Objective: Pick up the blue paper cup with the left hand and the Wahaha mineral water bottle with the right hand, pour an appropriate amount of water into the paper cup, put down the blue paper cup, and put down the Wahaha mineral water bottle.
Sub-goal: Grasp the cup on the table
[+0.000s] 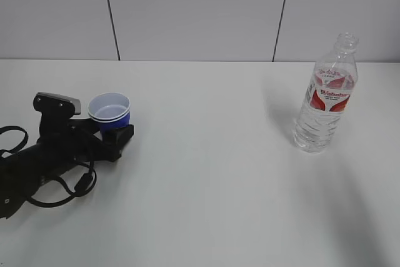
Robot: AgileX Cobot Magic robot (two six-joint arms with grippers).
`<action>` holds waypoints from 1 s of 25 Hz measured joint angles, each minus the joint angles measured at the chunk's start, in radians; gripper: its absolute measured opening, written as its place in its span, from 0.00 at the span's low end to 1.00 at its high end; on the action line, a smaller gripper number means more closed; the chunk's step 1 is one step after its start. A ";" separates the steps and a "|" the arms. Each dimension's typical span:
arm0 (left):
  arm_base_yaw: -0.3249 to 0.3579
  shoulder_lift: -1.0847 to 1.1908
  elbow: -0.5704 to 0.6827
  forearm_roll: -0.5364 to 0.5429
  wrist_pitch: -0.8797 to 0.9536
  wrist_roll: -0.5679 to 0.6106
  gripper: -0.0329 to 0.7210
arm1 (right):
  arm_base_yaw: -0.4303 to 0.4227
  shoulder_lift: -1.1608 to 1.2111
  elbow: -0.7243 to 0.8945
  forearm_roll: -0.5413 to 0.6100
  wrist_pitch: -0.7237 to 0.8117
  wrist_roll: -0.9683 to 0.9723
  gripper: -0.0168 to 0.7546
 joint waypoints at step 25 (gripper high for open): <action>-0.004 0.000 -0.012 -0.025 0.000 0.000 0.71 | 0.000 0.000 0.000 0.000 -0.005 0.000 0.76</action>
